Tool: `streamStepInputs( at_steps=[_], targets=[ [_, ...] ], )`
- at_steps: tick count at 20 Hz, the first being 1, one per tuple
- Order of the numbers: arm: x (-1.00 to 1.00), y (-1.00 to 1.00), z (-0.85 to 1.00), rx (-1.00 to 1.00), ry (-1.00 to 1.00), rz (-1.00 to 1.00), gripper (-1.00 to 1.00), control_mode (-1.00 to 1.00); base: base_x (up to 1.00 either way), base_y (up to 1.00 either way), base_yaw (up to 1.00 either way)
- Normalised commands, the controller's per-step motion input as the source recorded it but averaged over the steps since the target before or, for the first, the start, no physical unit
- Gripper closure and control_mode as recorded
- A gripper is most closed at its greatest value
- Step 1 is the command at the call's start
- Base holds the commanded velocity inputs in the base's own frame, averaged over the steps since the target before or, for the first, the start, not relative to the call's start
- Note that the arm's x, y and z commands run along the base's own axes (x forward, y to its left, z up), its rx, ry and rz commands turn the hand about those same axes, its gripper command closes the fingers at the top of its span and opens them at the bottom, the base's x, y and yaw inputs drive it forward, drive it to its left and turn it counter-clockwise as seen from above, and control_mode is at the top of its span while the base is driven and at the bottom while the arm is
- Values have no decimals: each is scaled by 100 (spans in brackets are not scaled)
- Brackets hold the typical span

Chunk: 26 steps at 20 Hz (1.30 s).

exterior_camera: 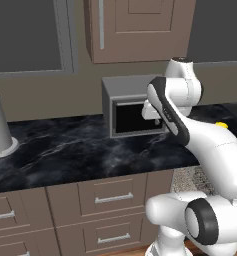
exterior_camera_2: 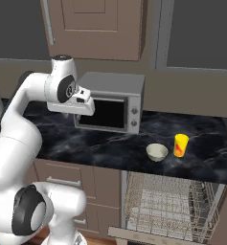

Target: Pick up the cup and bowl from the counter, place them in the dishwasher, and close the dishwasher door.

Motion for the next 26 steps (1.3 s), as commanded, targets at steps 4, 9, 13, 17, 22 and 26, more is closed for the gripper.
streamStepInputs(
  at_steps=[4,9,13,17,22,26],
  targets=[
    [0,-10,0,0,0,0,-100,-100,0,0,0],
    [-16,-10,-6,0,0,0,-100,-100,0,0,0],
    [-21,-16,-12,-2,0,0,-100,-100,0,0,0],
    [-13,-25,-13,-5,0,1,-100,-100,0,0,0],
    [-10,-41,-16,-1,0,1,-100,-100,0,0,0],
    [-1,-49,-18,0,0,0,-100,-100,0,0,0]
  ],
)
